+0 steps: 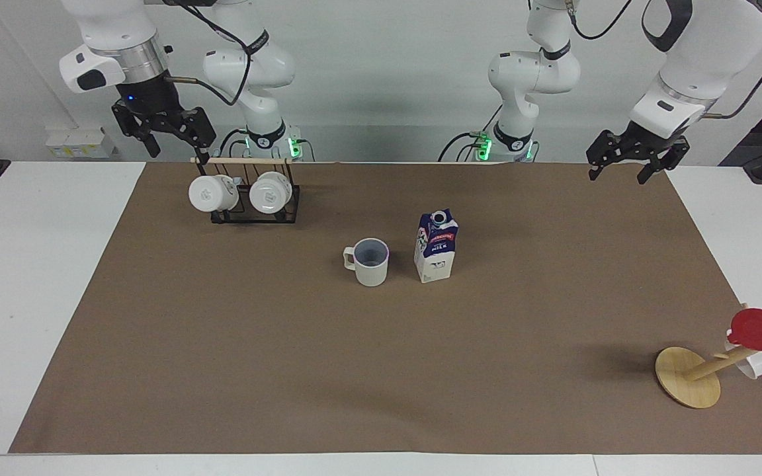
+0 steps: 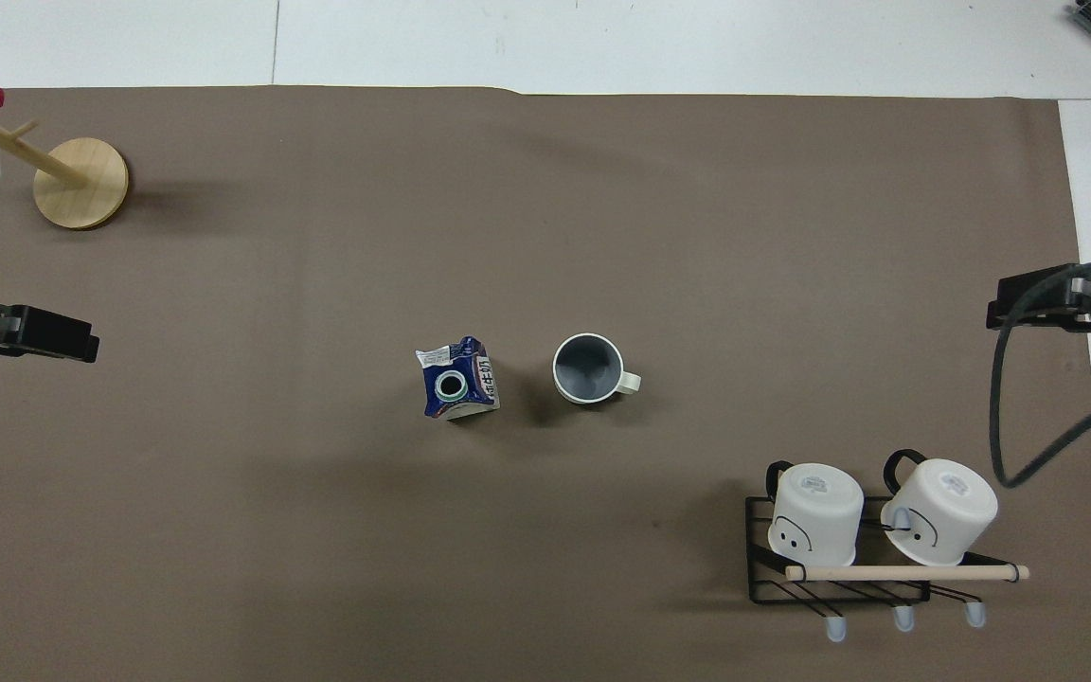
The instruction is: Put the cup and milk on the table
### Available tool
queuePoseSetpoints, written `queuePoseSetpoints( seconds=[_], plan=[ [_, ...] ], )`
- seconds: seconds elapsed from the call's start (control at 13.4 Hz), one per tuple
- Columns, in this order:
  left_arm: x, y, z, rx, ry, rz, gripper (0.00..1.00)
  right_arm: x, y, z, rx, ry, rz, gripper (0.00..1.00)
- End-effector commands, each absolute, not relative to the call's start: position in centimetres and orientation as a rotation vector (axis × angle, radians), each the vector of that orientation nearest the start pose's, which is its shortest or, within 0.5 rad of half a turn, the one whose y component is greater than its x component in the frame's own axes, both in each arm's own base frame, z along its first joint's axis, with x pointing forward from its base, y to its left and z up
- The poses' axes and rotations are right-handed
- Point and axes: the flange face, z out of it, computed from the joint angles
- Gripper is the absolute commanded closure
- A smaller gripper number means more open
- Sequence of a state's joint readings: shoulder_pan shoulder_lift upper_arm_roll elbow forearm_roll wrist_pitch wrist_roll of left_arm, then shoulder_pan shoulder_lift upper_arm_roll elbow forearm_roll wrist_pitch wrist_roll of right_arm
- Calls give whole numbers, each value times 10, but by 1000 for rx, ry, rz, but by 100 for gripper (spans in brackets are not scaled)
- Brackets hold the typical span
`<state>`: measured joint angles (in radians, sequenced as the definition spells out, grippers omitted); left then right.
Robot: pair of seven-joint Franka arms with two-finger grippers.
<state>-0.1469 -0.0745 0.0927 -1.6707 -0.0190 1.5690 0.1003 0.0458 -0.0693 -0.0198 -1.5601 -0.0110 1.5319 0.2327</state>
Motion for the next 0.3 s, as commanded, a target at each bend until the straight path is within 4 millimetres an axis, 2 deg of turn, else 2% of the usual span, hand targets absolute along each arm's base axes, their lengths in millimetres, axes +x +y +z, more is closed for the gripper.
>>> queuePoseSetpoints(
  seconds=[0.0,0.22],
  plan=[
    [523,-17,624,-3139,274,58,0,524,10,665,-3122,291,-55,0],
    [521,-11,627,-3140,266,53,0,524,9,665,-3122,293,-55,0]
  ],
)
